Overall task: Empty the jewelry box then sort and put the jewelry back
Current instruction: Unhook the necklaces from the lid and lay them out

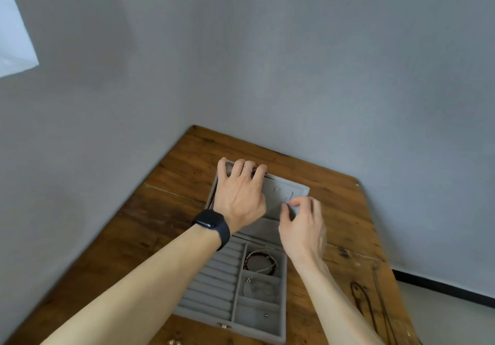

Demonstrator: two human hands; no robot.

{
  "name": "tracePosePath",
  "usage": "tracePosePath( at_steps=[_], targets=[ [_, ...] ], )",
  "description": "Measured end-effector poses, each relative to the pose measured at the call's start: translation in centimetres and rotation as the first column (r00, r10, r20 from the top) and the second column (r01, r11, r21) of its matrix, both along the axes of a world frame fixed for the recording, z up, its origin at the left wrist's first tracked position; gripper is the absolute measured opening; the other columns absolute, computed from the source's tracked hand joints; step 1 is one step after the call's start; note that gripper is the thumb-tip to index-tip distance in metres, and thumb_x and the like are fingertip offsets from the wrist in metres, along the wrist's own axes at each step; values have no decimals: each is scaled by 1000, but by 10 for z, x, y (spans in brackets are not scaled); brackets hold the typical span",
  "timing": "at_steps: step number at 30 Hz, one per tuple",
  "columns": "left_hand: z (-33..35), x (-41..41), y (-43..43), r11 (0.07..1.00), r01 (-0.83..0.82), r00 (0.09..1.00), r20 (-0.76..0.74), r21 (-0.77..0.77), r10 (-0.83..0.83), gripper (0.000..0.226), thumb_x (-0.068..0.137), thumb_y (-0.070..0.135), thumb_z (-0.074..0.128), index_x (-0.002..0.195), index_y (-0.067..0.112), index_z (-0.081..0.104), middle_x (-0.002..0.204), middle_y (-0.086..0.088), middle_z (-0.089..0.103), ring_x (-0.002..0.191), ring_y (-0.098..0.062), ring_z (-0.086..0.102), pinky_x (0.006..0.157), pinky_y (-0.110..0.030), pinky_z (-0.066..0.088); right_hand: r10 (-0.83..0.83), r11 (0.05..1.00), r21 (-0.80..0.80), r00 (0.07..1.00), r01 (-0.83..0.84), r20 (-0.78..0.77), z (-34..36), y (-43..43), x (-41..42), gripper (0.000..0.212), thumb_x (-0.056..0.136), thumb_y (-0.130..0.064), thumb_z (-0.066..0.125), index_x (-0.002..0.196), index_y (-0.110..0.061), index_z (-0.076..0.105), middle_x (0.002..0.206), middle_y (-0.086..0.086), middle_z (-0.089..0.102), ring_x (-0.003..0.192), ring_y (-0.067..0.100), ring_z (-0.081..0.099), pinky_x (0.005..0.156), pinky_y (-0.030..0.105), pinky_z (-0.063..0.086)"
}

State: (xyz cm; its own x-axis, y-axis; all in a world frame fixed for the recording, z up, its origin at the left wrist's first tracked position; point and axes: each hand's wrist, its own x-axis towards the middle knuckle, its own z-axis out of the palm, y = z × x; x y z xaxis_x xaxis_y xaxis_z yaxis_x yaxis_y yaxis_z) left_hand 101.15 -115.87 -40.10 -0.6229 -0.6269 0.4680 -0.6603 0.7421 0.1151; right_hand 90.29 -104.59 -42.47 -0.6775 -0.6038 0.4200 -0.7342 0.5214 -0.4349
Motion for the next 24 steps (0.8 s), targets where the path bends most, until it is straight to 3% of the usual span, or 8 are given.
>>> tracePosePath(
  at_steps=[4, 11, 18, 24],
  targets=[
    [-8, 0, -4, 995, 27, 993, -115, -94, -38, 48, 72, 25, 49, 117, 16, 62, 109, -6, 63, 105, -29, 55, 93, -50, 29, -56, 998, -5, 997, 56, -44, -4, -2, 7, 10, 93, -27, 66, 98, -19, 63, 120, 3, 58, 98, 28, 63, 61, 31, 43],
    [-15, 4, -9, 987, 73, 987, -133, -141, -92, 45, 72, 20, 53, 116, 13, 60, 112, -6, 61, 109, -29, 54, 96, -52, 30, -29, 999, 41, 991, 35, -130, 3, 4, 3, 8, 92, -13, 62, 98, -9, 65, 133, 12, 54, 113, 35, 54, 82, 41, 49],
    [-13, 8, -9, 985, 112, 988, -87, -130, -124, 50, 70, 20, 58, 119, 11, 60, 113, -10, 62, 105, -31, 57, 100, -54, 28, 56, 998, 32, 919, -47, -390, 42, 13, -9, 13, 87, -3, 58, 97, -11, 56, 135, 8, 53, 106, 30, 51, 78, 41, 47],
    [-7, 11, -5, 987, 122, 991, -49, -100, -127, 58, 64, 17, 71, 121, 11, 61, 114, -10, 63, 106, -32, 58, 101, -50, 28, 127, 989, -10, 897, -146, -424, 69, 12, -12, 8, 94, -4, 55, 98, -12, 55, 126, 7, 56, 101, 29, 53, 80, 41, 48]
  ],
)
